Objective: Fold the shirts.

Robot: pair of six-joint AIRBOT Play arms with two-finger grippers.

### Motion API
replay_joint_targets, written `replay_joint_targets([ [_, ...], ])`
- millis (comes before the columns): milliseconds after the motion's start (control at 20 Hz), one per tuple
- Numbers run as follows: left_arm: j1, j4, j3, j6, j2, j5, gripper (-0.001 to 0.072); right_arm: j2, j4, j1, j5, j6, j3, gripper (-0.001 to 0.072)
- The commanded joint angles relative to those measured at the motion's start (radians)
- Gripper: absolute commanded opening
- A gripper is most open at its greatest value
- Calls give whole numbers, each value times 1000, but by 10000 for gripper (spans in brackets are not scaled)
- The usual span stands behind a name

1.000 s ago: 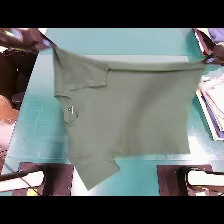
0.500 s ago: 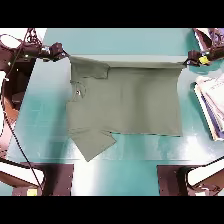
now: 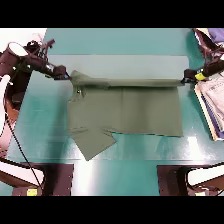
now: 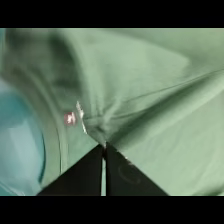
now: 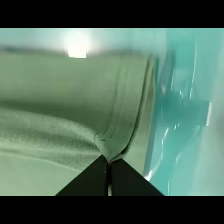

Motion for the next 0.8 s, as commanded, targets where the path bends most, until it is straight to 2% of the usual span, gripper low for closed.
replay_joint_targets([
  [0, -12, -5, -138, 2, 2, 56, 26, 14, -14, 2, -20, -2, -113, 14],
  [100, -26, 4, -192, 3, 2, 71, 27, 15, -15, 12, -18, -2, -131, 15],
  [200, -28, 6, -216, -61, 2, 63, 56, 14, 2, 14, 4, -2, -131, 25],
  [250, -25, 14, -215, -85, 2, 47, 330, 14, 24, 14, 14, -2, -129, 161],
  [300, -22, 29, -210, -101, 2, 24, 433, 17, 40, 11, 24, -2, -129, 348],
  [450, -8, 134, -211, -147, 54, -35, 418, 55, 34, -6, 70, -3, -131, 348],
  [550, -8, 234, -266, -186, 154, -39, 419, 129, 35, -32, 71, -3, -171, 347],
  [750, -14, 235, -557, -233, 407, -81, 418, 296, 36, -69, 62, -3, -336, 347],
])
